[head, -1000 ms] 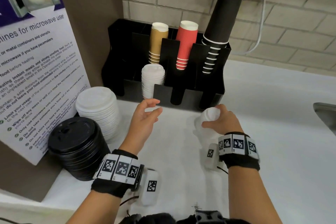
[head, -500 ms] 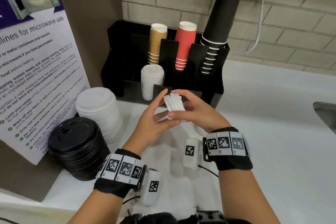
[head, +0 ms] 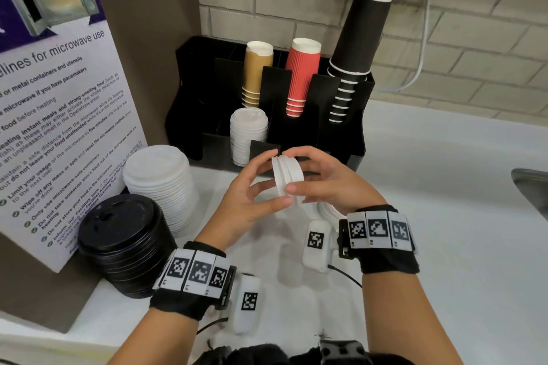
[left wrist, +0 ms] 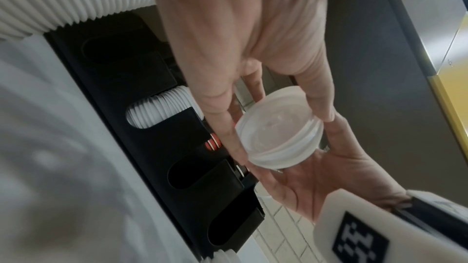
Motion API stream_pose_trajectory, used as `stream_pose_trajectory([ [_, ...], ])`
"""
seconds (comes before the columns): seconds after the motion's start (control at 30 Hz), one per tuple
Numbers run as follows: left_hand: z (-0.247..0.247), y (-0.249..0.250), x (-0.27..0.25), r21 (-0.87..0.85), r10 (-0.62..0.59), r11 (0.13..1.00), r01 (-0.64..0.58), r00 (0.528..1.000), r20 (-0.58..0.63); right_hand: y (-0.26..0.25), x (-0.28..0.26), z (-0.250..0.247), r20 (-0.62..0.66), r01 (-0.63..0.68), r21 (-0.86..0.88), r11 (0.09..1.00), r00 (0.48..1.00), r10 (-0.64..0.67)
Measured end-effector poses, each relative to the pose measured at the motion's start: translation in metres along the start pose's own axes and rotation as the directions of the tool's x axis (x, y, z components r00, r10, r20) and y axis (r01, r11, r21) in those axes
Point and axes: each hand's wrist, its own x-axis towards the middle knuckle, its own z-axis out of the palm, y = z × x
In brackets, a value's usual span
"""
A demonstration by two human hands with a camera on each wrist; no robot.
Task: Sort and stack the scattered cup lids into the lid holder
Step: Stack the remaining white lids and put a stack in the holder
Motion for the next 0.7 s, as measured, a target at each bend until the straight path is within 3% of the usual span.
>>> stream_pose_trajectory([
  [0.17, 0.002, -0.001, 0.003, -0.010, 0.018, 1.000, -0.018, 1.000, -0.016, 0.002, 0.001, 0.000, 0.000, 0.023, 0.072, 0.997, 1.000, -0.023],
  [0.7, -0.004, -0.003, 0.004, 0.014, 0.038, 0.999, -0.037, 0.997, -0.066, 0.000, 0.012, 0.013, -0.056, 0.058, -0.053, 0.997, 0.997, -0.061],
])
